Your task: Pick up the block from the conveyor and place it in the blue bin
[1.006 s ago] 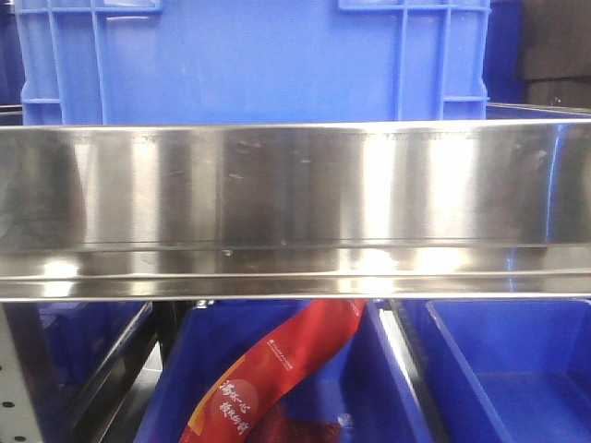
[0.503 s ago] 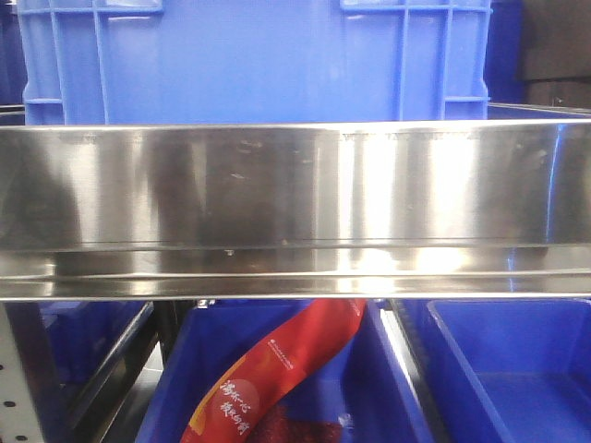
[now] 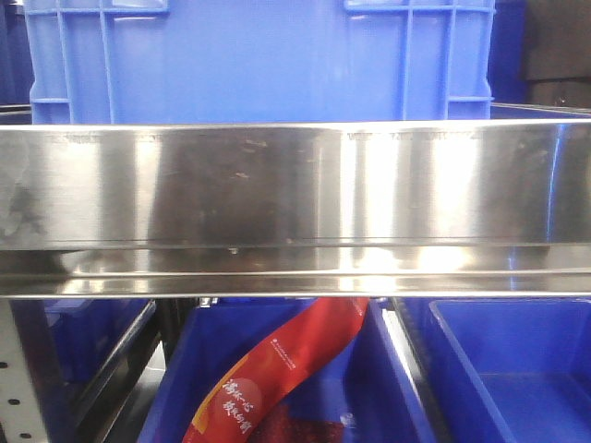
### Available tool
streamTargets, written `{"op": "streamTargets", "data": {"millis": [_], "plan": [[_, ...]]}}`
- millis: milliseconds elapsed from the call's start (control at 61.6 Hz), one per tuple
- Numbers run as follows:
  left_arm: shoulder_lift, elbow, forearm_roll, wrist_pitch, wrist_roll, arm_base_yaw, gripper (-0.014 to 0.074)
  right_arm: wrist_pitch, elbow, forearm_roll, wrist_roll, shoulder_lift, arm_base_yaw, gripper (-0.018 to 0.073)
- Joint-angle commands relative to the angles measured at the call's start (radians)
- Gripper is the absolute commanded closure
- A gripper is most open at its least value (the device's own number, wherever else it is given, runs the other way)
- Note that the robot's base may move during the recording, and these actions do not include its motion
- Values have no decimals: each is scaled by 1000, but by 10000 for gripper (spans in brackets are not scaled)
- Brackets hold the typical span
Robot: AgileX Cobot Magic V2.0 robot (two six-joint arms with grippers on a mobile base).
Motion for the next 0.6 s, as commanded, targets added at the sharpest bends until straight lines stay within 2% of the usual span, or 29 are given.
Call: {"op": "streamTargets", "data": {"millis": [0, 584], "plan": [[-6, 2, 4, 16, -6, 5, 707, -21, -1, -8, 1, -3, -5, 721], [-6, 2, 2, 22, -22, -2, 707, -21, -1, -8, 1, -3, -5, 721]]}}
